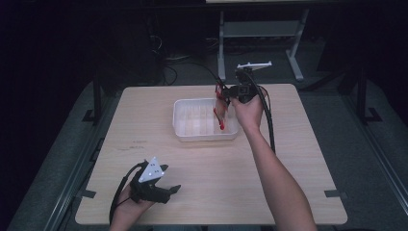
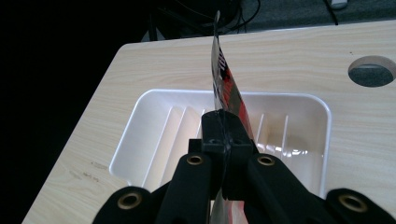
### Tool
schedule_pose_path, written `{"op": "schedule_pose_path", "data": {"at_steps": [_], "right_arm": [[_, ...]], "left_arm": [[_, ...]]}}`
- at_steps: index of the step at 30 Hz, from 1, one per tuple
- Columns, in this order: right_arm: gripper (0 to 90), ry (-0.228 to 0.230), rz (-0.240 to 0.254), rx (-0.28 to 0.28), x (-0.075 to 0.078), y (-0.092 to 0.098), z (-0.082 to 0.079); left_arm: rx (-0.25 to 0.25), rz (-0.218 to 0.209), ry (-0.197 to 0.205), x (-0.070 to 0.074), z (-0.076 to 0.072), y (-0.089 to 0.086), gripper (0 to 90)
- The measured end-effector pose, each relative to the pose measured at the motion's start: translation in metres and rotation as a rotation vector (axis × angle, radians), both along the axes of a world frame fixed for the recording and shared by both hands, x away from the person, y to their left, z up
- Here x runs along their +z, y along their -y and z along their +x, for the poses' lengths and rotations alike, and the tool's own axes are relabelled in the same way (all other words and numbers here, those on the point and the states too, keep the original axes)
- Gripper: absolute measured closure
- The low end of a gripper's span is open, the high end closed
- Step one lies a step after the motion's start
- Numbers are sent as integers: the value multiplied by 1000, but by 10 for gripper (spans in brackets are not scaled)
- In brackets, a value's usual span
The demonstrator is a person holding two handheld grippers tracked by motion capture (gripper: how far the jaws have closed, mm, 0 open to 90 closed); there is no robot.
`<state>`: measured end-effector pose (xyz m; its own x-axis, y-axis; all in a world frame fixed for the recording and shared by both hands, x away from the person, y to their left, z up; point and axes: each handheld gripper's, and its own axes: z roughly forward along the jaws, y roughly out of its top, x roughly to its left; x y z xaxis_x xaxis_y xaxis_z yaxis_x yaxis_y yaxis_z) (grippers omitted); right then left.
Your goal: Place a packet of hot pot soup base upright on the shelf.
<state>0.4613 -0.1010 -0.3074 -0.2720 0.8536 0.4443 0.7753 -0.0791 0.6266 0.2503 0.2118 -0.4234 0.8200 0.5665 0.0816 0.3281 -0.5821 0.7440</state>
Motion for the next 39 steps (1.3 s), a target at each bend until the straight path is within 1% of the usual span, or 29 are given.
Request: {"op": "schedule_pose_path", "data": {"at_steps": [6, 11, 15, 18, 21, 27, 31, 39], "right_arm": [[892, -11, 1, -9, -4, -6, 5], [891, -23, 20, -13, -9, -13, 8], [891, -19, 16, -7, -10, -19, 9], [890, -23, 17, -11, -11, -20, 10], [891, -28, 30, -15, -13, -20, 12], [890, -34, 21, -27, -17, -21, 15], [887, -43, -3, -12, -20, -25, 15], [886, -51, -28, 9, -24, -32, 15]], "left_arm": [[2, 3, 5, 0, 0, 0, 200], [20, -16, 9, 2, 0, -4, 200], [25, -17, 14, 2, 0, -6, 201], [26, -17, 15, 2, 0, -6, 200], [26, -18, 15, 2, 0, -6, 201], [27, -18, 16, 2, 0, -6, 201], [28, -17, 15, 2, 0, -6, 201], [30, -19, 13, 2, 0, -7, 201]]}}
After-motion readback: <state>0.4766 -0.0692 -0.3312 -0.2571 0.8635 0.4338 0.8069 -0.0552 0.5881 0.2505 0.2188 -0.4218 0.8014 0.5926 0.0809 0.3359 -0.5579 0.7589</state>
